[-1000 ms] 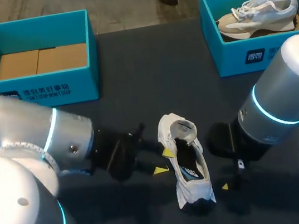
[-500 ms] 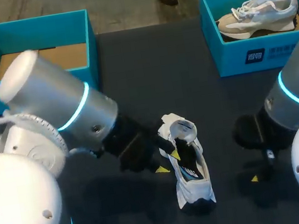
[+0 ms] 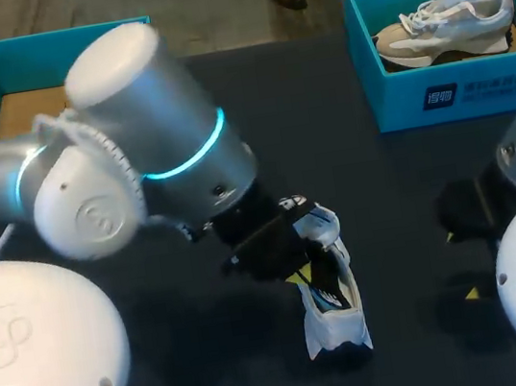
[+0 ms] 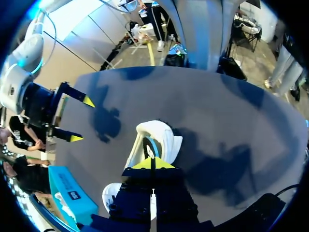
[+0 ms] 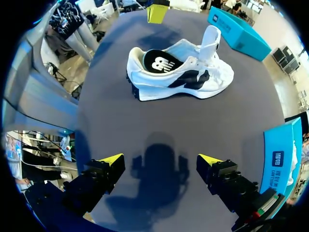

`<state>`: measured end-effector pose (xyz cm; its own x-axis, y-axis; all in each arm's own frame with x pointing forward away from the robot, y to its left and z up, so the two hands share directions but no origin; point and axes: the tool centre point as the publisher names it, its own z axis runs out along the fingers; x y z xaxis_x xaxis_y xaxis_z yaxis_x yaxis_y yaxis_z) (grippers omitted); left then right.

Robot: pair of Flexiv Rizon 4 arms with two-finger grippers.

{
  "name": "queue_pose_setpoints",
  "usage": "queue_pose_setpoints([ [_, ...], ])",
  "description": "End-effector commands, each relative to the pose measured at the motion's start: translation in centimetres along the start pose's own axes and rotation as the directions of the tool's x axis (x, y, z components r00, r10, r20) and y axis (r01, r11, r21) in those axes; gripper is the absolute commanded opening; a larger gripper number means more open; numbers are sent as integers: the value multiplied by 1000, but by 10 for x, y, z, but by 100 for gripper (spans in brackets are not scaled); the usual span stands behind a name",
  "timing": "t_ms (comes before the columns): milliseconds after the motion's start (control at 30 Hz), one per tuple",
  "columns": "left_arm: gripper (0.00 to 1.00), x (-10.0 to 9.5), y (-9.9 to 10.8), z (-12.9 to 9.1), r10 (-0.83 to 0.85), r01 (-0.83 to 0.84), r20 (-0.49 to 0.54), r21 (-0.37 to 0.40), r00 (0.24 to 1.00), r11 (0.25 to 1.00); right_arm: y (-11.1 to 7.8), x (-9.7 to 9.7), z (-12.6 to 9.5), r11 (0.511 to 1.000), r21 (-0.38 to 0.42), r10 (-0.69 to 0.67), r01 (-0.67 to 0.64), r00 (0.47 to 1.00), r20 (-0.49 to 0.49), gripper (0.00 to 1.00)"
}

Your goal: Take the shoe out of the shoebox, open the shoe tongue, remove and reinsert the insole, then place the shoe into the shoebox

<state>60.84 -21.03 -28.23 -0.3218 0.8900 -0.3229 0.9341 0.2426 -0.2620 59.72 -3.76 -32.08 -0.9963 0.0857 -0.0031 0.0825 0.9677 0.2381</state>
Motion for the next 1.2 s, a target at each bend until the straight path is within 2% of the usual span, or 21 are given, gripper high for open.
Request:
queue_pose_setpoints([
  [33, 0, -5, 0, 0, -1, 0, -235, -5, 972, 1000, -2, 5, -10, 1000, -1, -1, 1, 1000, 5, 100],
  [333, 0, -5, 0, 0, -1, 0, -235, -5, 972, 1000, -2, 5, -10, 1000, -1, -1, 1, 1000, 5, 100],
  [600, 0, -1, 2, -20, 137, -156, -285, -47, 949, 987, -27, 5, -26, 1000, 25, 3, -3, 1000, -10, 100],
  [633, 13, 0, 2, -22, 146, -170, -292, -60, 945, 984, -30, 5, -28, 1000, 18, -9, 10, 1000, -8, 100],
  [733, 31, 3, 3, -27, 184, -214, -309, -64, 933, 975, -37, 5, -34, 999, 41, -3, 4, 1000, -13, 100],
  [800, 29, 4, 5, -27, 214, -239, -318, -43, 924, 970, -40, 4, -36, 998, 55, -1, 2, 1000, -24, 100],
  [900, 18, 4, 7, -24, 250, -266, -329, -6, 911, 964, -42, 3, -37, 998, 60, 2, 0, 1000, -31, 100],
  [1000, 0, 3, 9, -19, 299, -305, -324, 32, 897, 952, -42, 3, -37, 998, 60, 2, 0, 1000, -31, 100],
  [1200, 0, -3, 11, -7, 401, -397, -327, 84, 856, 914, -42, 3, -37, 998, 60, 2, 0, 1000, -31, 100],
])
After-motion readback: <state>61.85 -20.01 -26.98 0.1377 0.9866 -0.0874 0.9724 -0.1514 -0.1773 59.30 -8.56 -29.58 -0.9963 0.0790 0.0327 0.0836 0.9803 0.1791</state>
